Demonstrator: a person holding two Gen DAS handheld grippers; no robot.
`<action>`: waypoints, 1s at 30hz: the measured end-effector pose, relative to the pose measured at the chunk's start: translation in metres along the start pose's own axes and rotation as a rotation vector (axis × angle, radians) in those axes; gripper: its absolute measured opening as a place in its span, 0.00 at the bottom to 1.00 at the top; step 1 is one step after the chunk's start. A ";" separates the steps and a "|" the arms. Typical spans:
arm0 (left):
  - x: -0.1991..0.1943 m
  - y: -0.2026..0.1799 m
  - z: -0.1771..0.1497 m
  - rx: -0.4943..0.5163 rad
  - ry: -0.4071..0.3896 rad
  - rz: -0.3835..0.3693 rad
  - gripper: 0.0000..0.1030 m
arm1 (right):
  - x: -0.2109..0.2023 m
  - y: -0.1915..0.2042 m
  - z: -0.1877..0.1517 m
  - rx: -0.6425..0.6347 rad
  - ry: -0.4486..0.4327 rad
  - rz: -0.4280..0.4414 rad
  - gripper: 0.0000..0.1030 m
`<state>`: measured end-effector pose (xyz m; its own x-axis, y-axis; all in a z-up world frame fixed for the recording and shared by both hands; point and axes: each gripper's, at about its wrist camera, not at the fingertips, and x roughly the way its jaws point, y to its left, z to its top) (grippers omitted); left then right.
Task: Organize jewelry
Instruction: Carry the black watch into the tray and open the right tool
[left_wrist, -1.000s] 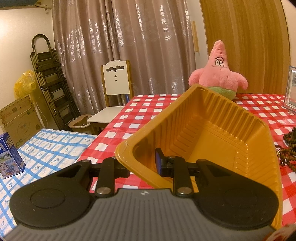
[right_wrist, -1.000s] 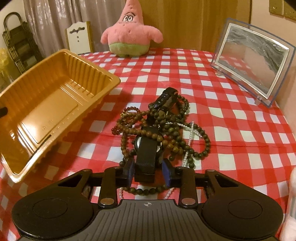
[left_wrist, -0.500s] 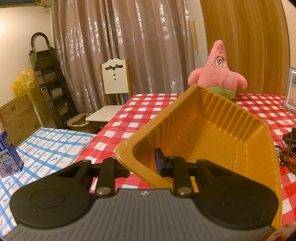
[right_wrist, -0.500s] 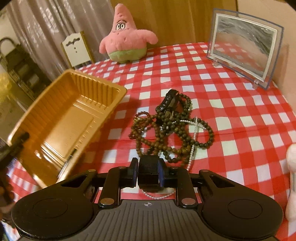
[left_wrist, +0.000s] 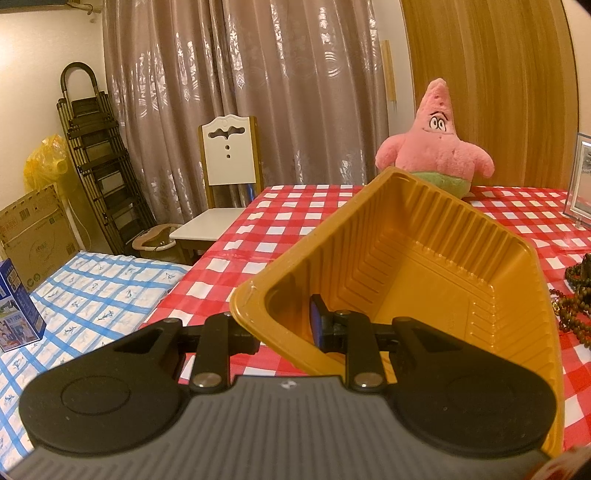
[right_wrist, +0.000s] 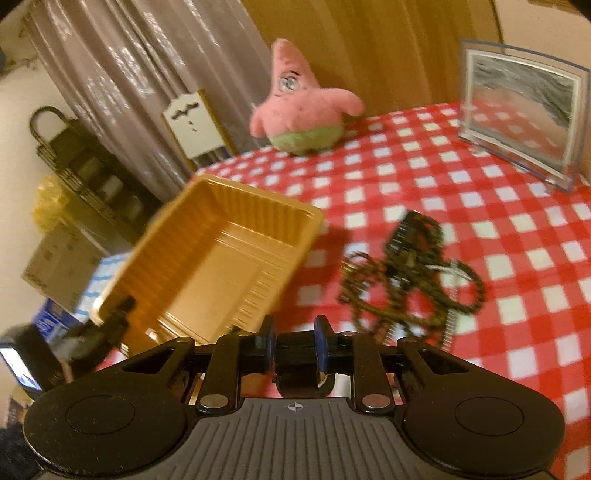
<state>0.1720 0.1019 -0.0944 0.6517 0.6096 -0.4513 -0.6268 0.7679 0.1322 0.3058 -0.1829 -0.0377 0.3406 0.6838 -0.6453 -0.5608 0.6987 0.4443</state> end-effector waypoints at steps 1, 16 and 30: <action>0.000 0.000 0.000 0.000 0.000 0.000 0.23 | 0.002 0.004 0.002 -0.001 -0.002 0.019 0.22; 0.001 -0.001 0.000 -0.002 0.005 -0.004 0.23 | 0.081 0.039 0.025 -0.033 -0.045 0.126 0.22; 0.004 0.002 0.001 -0.001 0.012 -0.019 0.23 | 0.108 0.035 0.011 -0.129 -0.023 0.048 0.32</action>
<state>0.1740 0.1063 -0.0951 0.6583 0.5928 -0.4640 -0.6151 0.7789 0.1225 0.3310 -0.0827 -0.0853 0.3270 0.7217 -0.6101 -0.6686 0.6330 0.3903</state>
